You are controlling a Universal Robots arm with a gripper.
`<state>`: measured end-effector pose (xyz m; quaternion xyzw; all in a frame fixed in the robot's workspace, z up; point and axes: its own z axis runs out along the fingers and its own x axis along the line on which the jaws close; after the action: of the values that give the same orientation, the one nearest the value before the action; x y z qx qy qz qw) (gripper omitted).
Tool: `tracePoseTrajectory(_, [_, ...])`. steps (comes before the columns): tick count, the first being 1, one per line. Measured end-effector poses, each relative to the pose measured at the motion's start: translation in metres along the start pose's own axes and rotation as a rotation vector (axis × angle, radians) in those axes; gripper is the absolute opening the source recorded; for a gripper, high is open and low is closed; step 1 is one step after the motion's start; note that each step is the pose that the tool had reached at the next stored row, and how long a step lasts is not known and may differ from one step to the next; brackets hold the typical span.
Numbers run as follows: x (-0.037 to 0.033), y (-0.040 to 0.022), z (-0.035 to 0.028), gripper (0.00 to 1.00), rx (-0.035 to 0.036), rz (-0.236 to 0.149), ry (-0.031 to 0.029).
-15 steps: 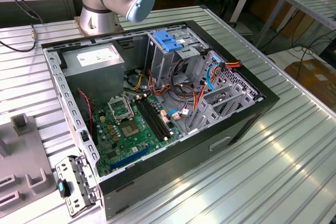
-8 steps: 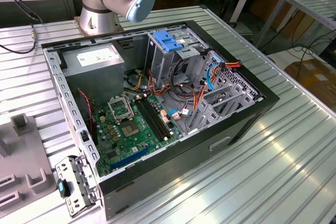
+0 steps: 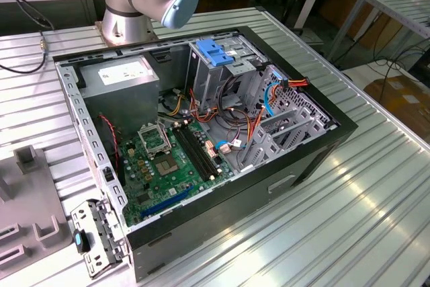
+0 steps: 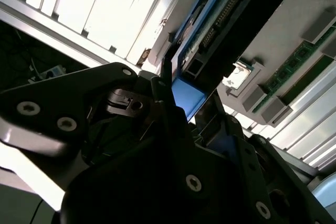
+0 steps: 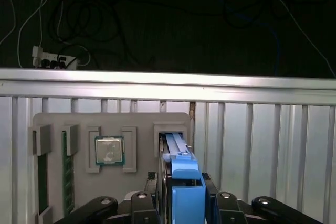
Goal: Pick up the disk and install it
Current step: 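Pick up the disk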
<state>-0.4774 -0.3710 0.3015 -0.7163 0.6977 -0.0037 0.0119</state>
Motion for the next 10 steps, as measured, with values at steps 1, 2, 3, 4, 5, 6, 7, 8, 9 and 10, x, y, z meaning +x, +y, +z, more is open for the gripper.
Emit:
tracePoseTrajectory(1, [0.0,0.0002,0.0034,0.45,-0.0021,0.0,0.0])
tracePoseTrajectory(2, [0.0,0.0002,0.0061,0.45,-0.0027,0.0,0.0])
tracePoseTrajectory(3, [0.0001,0.0003,0.0062,0.45,-0.0029,0.0,0.0001])
tracePoseTrajectory(4, [0.0001,0.0002,0.0062,0.45,-0.003,0.0,0.0001])
tracePoseTrajectory(5, [0.0001,0.0002,0.0062,0.45,-0.0029,0.0,0.0002])
tracePoseTrajectory(6, [0.0001,0.0002,0.0062,0.45,-0.0029,0.0,0.0002])
tracePoseTrajectory(7, [0.0001,0.0002,0.0062,0.45,-0.003,0.0,0.0003])
tracePoseTrajectory(8, [0.0001,0.0002,0.0063,0.45,-0.0029,0.0,0.0003])
tracePoseTrajectory(9, [0.0001,0.0002,0.0063,0.45,-0.0029,0.0,0.0003])
tracePoseTrajectory(10, [0.0001,0.0002,0.0063,0.37,-0.0029,0.0,0.0006])
